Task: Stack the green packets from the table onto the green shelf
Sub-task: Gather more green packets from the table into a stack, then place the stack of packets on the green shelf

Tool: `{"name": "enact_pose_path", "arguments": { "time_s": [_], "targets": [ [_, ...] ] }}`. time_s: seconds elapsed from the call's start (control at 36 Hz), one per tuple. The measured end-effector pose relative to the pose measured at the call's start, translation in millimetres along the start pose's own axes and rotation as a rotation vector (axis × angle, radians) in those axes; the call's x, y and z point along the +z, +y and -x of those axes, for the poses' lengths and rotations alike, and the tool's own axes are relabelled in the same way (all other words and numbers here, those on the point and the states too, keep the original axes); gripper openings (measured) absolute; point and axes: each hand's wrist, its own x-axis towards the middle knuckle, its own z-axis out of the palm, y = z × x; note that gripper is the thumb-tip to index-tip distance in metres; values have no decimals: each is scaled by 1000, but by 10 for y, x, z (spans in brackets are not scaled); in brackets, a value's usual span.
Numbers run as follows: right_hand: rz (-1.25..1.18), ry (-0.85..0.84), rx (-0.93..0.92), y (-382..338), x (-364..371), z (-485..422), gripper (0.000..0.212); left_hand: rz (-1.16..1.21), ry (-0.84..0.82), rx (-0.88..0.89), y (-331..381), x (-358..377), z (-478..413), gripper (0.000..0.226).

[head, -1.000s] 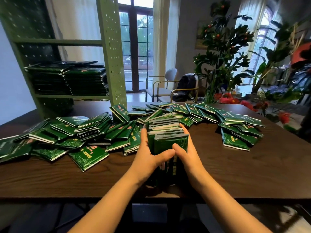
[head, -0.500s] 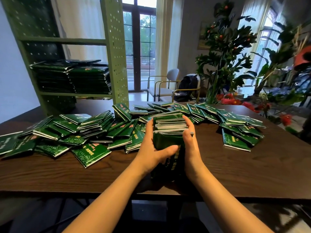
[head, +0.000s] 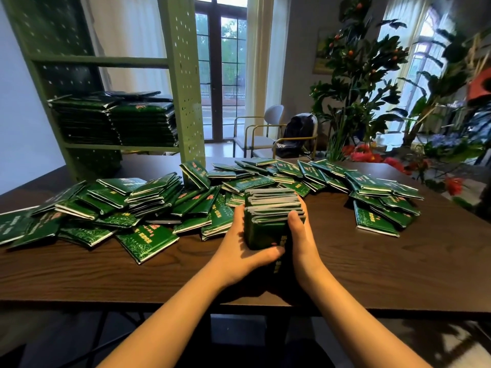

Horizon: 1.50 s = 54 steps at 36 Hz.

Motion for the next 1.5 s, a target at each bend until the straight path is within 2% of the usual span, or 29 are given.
{"name": "enact_pose_path", "arguments": {
  "time_s": [0.03, 0.08, 0.22, 0.25, 0.31, 0.33, 0.39, 0.42, 0.53, 0.64, 0.72, 0.78, 0.83, 0.94, 1.08, 1.25, 1.39, 1.5],
  "targets": [
    [-36, 83, 20, -114, 39, 32, 112, -13, 34, -38, -74, -52, 13, 78],
    [40, 98, 18, -171, 112, -8, 115, 27, 67, -105, -28, -42, -11, 76],
    [60, 71, 83, -276, 285, -218, 90, 160, 175, -104, 128, -128, -44, 79],
    [77, 63, 82, -273, 314, -282, 94, 209, 209, -130, 180, -176, -51, 75],
    [121, -27, 147, -323, 415, -407, 106, 277, 271, -151, 329, -296, -65, 49],
    [137, -70, 156, -363, 458, -447, 96, 296, 283, -184, 395, -359, -74, 43],
    [158, -147, 175, -417, 516, -545, 48, 326, 275, -253, 543, -548, -79, 56],
    [147, -182, 192, -454, 540, -583, 38, 330, 270, -282, 597, -621, -83, 64],
    [89, -274, 235, -590, 769, -739, 36, 340, 271, -378, 904, -972, -79, 78],
    [60, -365, 277, -688, 1022, -888, 29, 332, 280, -419, 1137, -1257, -97, 63],
    [68, -408, 301, -760, 1266, -1051, 41, 332, 268, -435, 1324, -1481, -110, 47],
    [72, -439, 320, -815, 1426, -1166, 43, 331, 243, -448, 1430, -1663, -123, 38],
    [91, -470, 334, -863, 1546, -1279, 44, 323, 241, -468, 1518, -1814, -145, 37],
    [128, -468, 338, -956, 1847, -1575, 38, 267, 291, -462, 1678, -2147, -256, 44],
    [100, -486, 381, -1115, 2200, -1937, 41, 262, 342, -411, 1912, -2501, -472, 51],
    [102, -512, 430, -1307, 2514, -2353, 32, 261, 383, -378, 2163, -2848, -728, 31],
    [90, -536, 430, -1419, 2748, -2727, 27, 381, 460, -214, 2301, -3108, -987, 34],
    [116, -505, 441, -1487, 2888, -3050, 30, 425, 526, -108, 2365, -3300, -1174, 48]
  ]
}}
